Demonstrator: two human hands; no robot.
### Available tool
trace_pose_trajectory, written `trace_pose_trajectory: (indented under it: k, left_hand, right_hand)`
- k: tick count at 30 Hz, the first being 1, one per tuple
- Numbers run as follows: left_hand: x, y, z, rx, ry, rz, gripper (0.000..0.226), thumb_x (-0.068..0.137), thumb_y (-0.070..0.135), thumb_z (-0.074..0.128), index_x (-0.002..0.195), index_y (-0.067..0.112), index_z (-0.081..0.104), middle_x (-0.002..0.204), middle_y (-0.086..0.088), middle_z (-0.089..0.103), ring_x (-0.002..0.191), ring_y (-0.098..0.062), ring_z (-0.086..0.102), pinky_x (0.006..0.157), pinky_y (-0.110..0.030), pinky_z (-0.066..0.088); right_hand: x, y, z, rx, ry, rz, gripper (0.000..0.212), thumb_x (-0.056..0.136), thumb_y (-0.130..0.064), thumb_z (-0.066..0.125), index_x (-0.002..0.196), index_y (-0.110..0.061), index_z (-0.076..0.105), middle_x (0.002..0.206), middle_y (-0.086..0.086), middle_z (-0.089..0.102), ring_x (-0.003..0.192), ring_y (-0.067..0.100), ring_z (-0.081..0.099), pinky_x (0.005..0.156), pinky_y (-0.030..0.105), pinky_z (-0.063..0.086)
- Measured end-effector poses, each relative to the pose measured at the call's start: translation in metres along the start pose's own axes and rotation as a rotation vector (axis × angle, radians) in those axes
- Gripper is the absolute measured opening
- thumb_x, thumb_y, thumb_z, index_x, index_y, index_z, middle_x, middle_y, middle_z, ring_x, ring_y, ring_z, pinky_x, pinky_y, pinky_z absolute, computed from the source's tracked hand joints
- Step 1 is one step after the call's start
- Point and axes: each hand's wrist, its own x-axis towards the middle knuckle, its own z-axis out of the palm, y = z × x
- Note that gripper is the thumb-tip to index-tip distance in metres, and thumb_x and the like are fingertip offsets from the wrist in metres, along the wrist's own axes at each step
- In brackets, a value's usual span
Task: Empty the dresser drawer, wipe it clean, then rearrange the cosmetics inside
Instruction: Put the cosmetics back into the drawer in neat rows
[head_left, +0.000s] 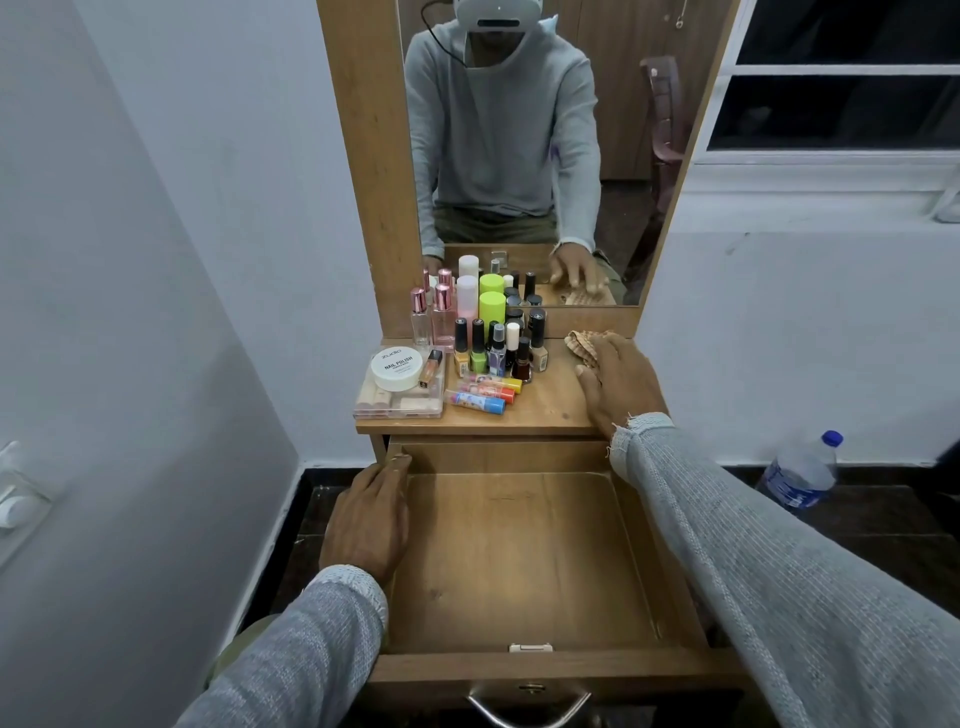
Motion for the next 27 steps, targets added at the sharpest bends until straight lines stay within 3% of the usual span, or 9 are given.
trace_pose_trajectory:
  k: [4, 8, 12, 15, 22, 27]
  left_hand:
    - [0.000, 0.001, -0.001, 0.063, 0.018, 0.063, 0.046, 0.098, 0.017, 0.044, 0.143, 0.023, 0.043, 0.145, -0.005, 0.048, 0.128, -0.024, 0.049, 0.109, -0.037, 0.040]
    - [-0.002, 0.001, -0.006, 0.085, 0.055, 0.130, 0.049, 0.090, 0.009, 0.058, 0.138, 0.019, 0.052, 0.137, -0.006, 0.056, 0.126, -0.024, 0.052, 0.106, -0.039, 0.043]
    - [0.001, -0.002, -0.007, 0.133, 0.081, 0.167, 0.054, 0.074, 0.007, 0.077, 0.124, 0.019, 0.062, 0.115, -0.006, 0.068, 0.104, -0.025, 0.064, 0.089, -0.042, 0.055]
    - [0.004, 0.003, -0.014, 0.121, 0.123, 0.193, 0.044, 0.068, 0.001, 0.080, 0.108, 0.015, 0.068, 0.095, -0.007, 0.070, 0.086, -0.028, 0.067, 0.076, -0.041, 0.057]
    - [0.031, 0.038, -0.051, 0.022, 0.330, 0.282, 0.024, 0.090, 0.012, 0.061, 0.112, 0.015, 0.067, 0.103, -0.009, 0.072, 0.089, -0.029, 0.066, 0.081, -0.041, 0.053]
    - [0.066, 0.077, -0.077, -0.070, 0.319, 0.152, 0.028, 0.095, 0.024, 0.057, 0.122, 0.020, 0.061, 0.114, -0.004, 0.068, 0.099, -0.022, 0.062, 0.090, -0.037, 0.053]
  right_hand:
    - [0.006, -0.022, -0.015, 0.071, 0.099, -0.060, 0.029, 0.090, -0.025, 0.060, 0.117, -0.015, 0.061, 0.117, 0.006, 0.057, 0.107, 0.025, 0.053, 0.092, 0.037, 0.042]
    - [0.020, -0.040, -0.025, 0.106, 0.059, -0.075, 0.020, 0.088, -0.022, 0.061, 0.108, -0.018, 0.065, 0.112, 0.004, 0.061, 0.107, 0.024, 0.054, 0.093, 0.039, 0.045]
    - [0.035, -0.049, -0.032, 0.101, -0.015, -0.081, 0.024, 0.090, -0.020, 0.059, 0.114, -0.017, 0.062, 0.115, 0.006, 0.059, 0.106, 0.025, 0.055, 0.093, 0.039, 0.047]
    - [0.047, -0.052, -0.030, 0.085, -0.087, -0.096, 0.031, 0.090, -0.019, 0.060, 0.121, -0.019, 0.059, 0.120, 0.006, 0.057, 0.111, 0.025, 0.054, 0.097, 0.040, 0.045]
    - [0.064, -0.057, -0.020, -0.007, -0.177, -0.124, 0.027, 0.088, -0.010, 0.063, 0.114, -0.018, 0.063, 0.113, 0.007, 0.064, 0.103, 0.027, 0.059, 0.093, 0.044, 0.049]
    - [0.065, -0.053, -0.025, 0.028, -0.137, -0.095, 0.017, 0.087, -0.011, 0.063, 0.102, -0.017, 0.066, 0.106, 0.006, 0.067, 0.096, 0.026, 0.060, 0.088, 0.043, 0.051]
